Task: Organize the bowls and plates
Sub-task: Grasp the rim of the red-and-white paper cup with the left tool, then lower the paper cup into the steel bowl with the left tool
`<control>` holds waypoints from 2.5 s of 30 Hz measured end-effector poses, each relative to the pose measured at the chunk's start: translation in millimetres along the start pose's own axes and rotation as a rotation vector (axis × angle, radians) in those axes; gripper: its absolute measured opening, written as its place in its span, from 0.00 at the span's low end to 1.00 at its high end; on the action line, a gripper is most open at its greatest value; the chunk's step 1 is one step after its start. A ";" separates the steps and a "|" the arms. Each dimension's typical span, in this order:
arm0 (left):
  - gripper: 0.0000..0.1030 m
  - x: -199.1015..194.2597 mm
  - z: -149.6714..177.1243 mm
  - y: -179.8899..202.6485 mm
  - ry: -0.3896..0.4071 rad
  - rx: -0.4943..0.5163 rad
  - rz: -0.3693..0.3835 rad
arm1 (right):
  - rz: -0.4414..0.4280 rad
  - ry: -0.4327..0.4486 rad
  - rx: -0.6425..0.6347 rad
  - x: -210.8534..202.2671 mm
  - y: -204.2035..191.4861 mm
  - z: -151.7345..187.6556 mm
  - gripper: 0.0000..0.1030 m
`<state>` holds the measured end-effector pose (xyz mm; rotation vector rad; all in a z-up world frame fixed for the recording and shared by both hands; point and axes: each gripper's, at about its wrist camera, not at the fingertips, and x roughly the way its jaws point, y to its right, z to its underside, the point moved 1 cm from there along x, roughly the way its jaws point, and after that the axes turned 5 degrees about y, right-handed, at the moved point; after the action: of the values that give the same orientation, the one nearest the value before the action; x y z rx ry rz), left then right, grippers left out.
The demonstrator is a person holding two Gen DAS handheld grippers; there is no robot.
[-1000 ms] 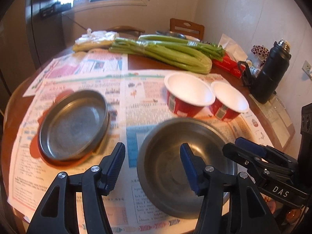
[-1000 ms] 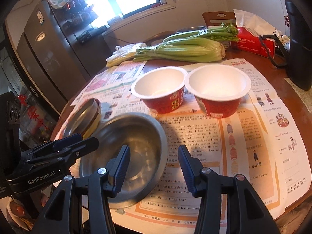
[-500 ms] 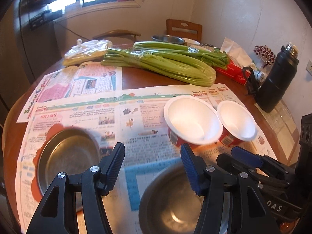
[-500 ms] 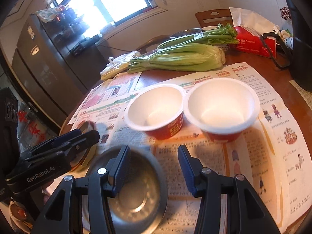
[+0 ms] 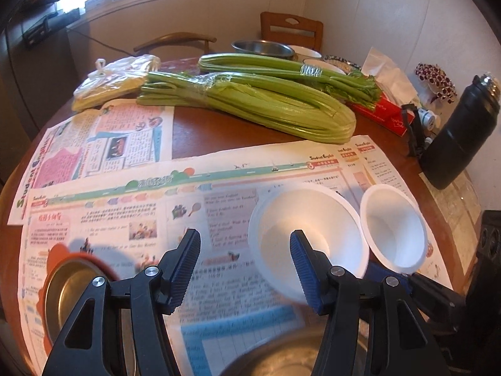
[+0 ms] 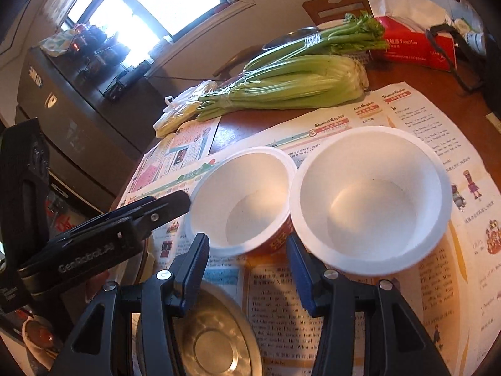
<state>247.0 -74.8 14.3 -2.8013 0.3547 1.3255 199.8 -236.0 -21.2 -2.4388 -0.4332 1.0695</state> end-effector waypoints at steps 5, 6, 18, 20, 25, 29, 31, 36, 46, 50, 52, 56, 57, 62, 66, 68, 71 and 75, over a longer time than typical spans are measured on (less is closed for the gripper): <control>0.60 21.6 -10.0 4.0 -0.037 0.012 0.000 | 0.029 0.003 -0.022 7.6 -0.6 -8.4 0.50; 0.60 24.7 -10.7 4.6 -0.042 0.016 0.000 | 0.032 0.000 -0.031 9.7 -1.2 -9.5 0.50; 0.39 53.0 -7.5 9.1 -0.113 0.012 0.085 | 0.058 -0.023 -0.138 25.3 -12.0 -8.3 0.50; 0.39 50.5 -6.3 9.6 -0.103 0.018 0.081 | 0.067 -0.023 -0.150 26.1 -14.4 -7.8 0.50; 0.39 33.1 -6.1 6.1 -0.068 0.005 0.101 | 0.072 -0.014 -0.173 22.7 -22.4 -5.9 0.50; 0.39 17.8 -4.0 5.8 -0.039 0.010 0.104 | 0.068 0.009 -0.189 14.7 -28.7 -2.3 0.50; 0.39 10.6 -3.0 7.0 -0.029 0.013 0.110 | 0.067 0.013 -0.193 10.7 -31.3 -1.3 0.50; 0.40 -6.8 1.4 8.7 -0.007 0.008 0.127 | 0.062 0.041 -0.197 -2.0 -34.9 -1.2 0.50; 0.40 -40.7 15.1 12.5 0.045 0.015 0.125 | 0.042 0.081 -0.217 -30.3 -47.5 6.9 0.50; 0.40 -54.7 20.5 13.3 0.066 0.019 0.118 | 0.035 0.089 -0.230 -39.8 -53.8 12.3 0.50; 0.40 -62.6 23.2 13.5 0.079 0.019 0.115 | 0.031 0.097 -0.237 -44.8 -57.0 14.7 0.50; 0.40 -74.2 29.0 14.2 0.097 0.013 0.114 | 0.025 0.112 -0.253 -55.6 -62.8 19.6 0.50; 0.41 -77.3 31.0 14.7 0.101 0.014 0.112 | 0.024 0.114 -0.254 -57.2 -63.5 20.5 0.50; 0.41 -89.6 41.5 16.0 0.116 0.009 0.117 | 0.020 0.122 -0.269 -67.0 -67.1 27.7 0.50; 0.41 -99.5 48.7 16.8 0.128 0.010 0.107 | 0.017 0.126 -0.286 -74.0 -71.3 34.8 0.50; 0.41 -104.2 52.9 16.2 0.134 0.009 0.102 | 0.011 0.128 -0.294 -77.7 -73.7 38.5 0.50; 0.42 -110.6 60.3 13.8 0.139 0.002 0.100 | -0.001 0.126 -0.301 -81.9 -76.8 44.1 0.50; 0.42 -114.5 72.4 8.4 0.134 -0.018 0.102 | -0.005 0.115 -0.314 -84.2 -81.1 54.7 0.50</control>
<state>119.9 -52.3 56.4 -2.9314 0.4984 1.1656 95.2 -189.7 38.7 -2.7537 -0.6090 0.9094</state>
